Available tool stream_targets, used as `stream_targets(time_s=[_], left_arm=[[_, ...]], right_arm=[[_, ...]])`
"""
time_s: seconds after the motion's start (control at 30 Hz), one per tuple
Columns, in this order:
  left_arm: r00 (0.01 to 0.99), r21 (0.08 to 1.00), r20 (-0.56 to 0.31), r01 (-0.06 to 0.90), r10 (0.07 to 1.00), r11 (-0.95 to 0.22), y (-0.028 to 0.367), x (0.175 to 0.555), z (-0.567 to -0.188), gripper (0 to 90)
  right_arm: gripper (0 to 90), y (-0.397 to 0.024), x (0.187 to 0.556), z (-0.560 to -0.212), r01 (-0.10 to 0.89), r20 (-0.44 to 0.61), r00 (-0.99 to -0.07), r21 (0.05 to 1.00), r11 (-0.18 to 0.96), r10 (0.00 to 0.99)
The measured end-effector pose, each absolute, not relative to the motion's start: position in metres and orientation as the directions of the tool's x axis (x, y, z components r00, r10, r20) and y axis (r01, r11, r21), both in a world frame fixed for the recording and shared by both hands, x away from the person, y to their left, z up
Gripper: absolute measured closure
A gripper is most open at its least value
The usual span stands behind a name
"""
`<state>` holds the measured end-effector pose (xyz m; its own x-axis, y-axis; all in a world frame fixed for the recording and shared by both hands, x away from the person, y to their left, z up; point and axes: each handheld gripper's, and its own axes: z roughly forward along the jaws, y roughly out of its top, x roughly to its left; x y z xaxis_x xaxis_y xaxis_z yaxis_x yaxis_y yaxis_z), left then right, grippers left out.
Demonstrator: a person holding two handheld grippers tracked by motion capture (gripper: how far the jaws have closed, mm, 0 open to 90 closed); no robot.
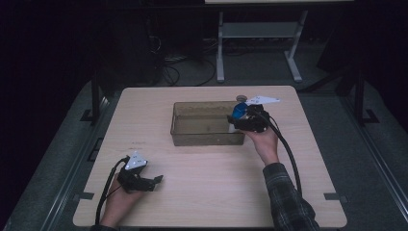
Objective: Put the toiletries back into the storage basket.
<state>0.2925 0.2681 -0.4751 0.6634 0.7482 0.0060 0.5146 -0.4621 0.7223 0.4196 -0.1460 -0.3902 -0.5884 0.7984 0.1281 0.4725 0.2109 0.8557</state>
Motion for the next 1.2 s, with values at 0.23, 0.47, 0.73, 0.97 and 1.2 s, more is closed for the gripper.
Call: stream_targets(time_s=[0.23, 0.47, 0.73, 0.97, 1.2], left_arm=[[0.663, 0.722, 0.006, 0.515, 0.748, -0.462, 0.268, 0.293, -0.475, 12.7], [0.663, 0.722, 0.006, 0.515, 0.748, -0.462, 0.268, 0.292, -0.475, 12.7], [0.66, 0.723, 0.008, 0.515, 0.752, -0.46, 0.268, 0.292, -0.475, 12.7], [0.658, 0.724, 0.007, 0.516, 0.753, -0.458, 0.268, 0.292, -0.475, 12.7], [0.657, 0.725, 0.005, 0.517, 0.754, -0.456, 0.268, 0.292, -0.475, 12.7]], right_arm=[[33.5, -0.146, 0.42, -0.391, 0.476, 0.132, -0.588, 0.854, 0.21, 0.798], [21.5, -0.147, 0.421, -0.39, 0.486, 0.159, -0.588, 0.853, 0.19, 0.793], [11.2, -0.153, 0.416, -0.385, 0.506, 0.174, -0.586, 0.841, 0.19, 0.791], [2.7, -0.16, 0.405, -0.384, 0.522, 0.181, -0.588, 0.829, 0.199, 0.789], [2.1, -0.169, 0.392, -0.389, 0.53, 0.177, -0.58, 0.823, 0.203, 0.795]])
